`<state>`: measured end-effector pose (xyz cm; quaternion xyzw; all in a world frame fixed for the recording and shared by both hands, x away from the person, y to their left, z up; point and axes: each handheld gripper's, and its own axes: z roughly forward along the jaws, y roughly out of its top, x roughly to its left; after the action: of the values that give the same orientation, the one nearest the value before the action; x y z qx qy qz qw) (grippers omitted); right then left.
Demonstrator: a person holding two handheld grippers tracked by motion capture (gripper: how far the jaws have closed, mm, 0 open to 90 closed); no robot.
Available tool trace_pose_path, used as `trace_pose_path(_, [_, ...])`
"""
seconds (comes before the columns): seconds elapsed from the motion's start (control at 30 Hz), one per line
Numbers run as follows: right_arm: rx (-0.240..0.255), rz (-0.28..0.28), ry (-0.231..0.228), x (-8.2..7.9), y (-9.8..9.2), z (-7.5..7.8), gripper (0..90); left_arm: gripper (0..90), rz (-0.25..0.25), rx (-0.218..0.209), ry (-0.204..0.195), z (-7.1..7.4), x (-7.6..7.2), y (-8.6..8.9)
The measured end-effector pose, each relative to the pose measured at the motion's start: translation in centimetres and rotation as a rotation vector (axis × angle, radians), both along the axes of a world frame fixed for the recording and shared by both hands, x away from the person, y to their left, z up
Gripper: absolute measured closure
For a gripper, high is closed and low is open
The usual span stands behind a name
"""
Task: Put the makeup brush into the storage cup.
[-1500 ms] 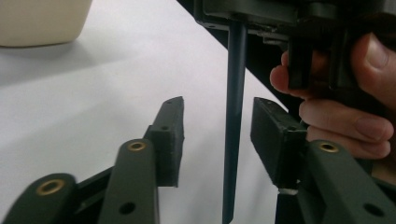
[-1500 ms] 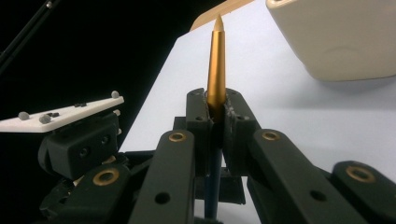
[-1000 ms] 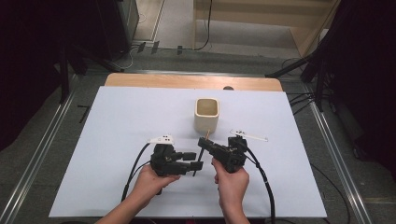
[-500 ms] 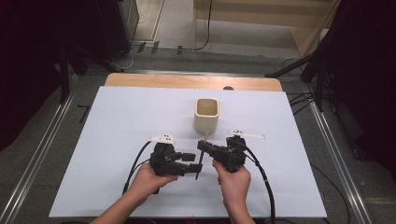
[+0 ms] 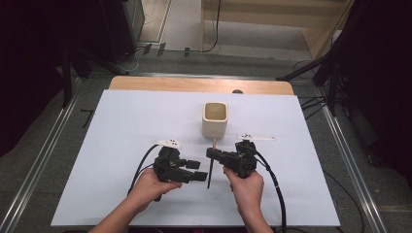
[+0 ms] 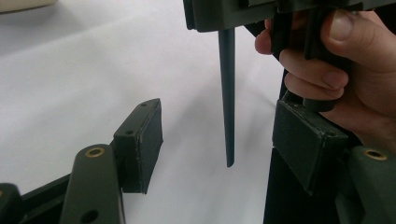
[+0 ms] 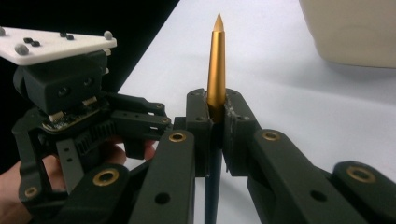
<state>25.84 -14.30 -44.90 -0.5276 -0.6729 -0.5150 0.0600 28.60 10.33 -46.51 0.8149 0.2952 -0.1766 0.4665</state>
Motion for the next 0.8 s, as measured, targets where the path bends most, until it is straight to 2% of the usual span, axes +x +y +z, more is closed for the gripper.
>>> trace_pose_path(0.3, [-0.035, 0.027, -0.021, 0.3, -0.5, 0.0, 83.3, 32.0, -0.009, 0.064, -0.023, 0.3, 0.2, 0.7])
trace_pose_path(0.4, [-0.047, 0.038, -0.033, 0.4, -0.6, 0.0, 83.3, 31.9, -0.012, 0.100, -0.039, 0.3, 0.2, 0.8])
trace_pose_path(0.67, [-0.111, 0.066, -0.077, 0.7, -0.6, 0.7, 83.3, 31.4, -0.005, 0.133, -0.067, 0.5, 0.3, 1.5])
trace_pose_path(0.8, [-0.117, 0.075, -0.088, 0.9, -0.7, 0.9, 83.3, 31.1, -0.005, 0.163, -0.099, 0.6, 0.3, 2.0])
